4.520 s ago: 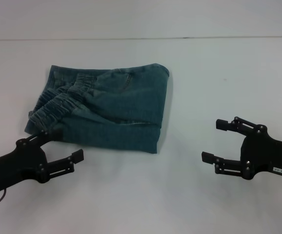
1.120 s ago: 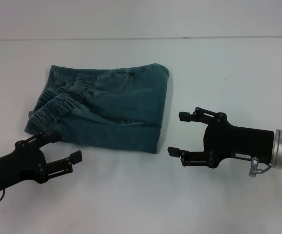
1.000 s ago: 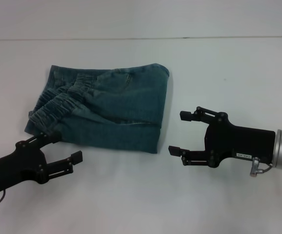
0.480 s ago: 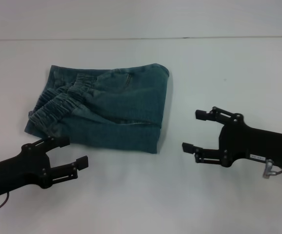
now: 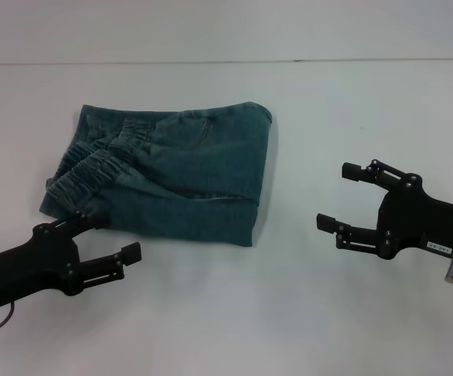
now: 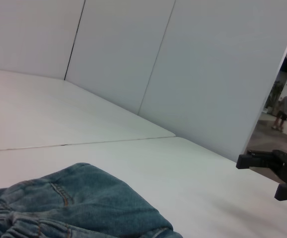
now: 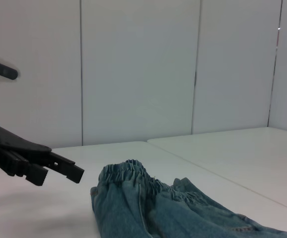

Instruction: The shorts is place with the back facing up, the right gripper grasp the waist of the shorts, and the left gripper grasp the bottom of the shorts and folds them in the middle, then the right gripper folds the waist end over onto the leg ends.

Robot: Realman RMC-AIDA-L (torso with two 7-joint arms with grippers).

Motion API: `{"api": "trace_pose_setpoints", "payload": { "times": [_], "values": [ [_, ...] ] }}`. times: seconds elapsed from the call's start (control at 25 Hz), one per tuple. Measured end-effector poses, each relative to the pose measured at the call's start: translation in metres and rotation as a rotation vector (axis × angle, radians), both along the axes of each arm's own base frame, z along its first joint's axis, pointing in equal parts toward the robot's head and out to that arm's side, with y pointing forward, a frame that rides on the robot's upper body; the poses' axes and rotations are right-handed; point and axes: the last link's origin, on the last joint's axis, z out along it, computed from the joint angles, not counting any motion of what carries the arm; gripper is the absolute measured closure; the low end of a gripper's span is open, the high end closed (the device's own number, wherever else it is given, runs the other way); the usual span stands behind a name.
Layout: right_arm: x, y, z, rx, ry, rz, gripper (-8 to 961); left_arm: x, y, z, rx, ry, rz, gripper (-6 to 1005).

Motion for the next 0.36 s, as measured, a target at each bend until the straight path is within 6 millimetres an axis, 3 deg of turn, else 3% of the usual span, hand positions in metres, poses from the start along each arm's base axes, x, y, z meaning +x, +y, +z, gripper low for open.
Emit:
{"api": "trace_pose_setpoints", "payload": {
  "times": [0.36],
  "values": [
    [-0.0033, 0.0015, -0.0031, -0.013, -0.002, 0.013, 38, -0.0008, 0.0008, -0.0012, 0.005, 0.003, 0.008, 98]
  ]
}}
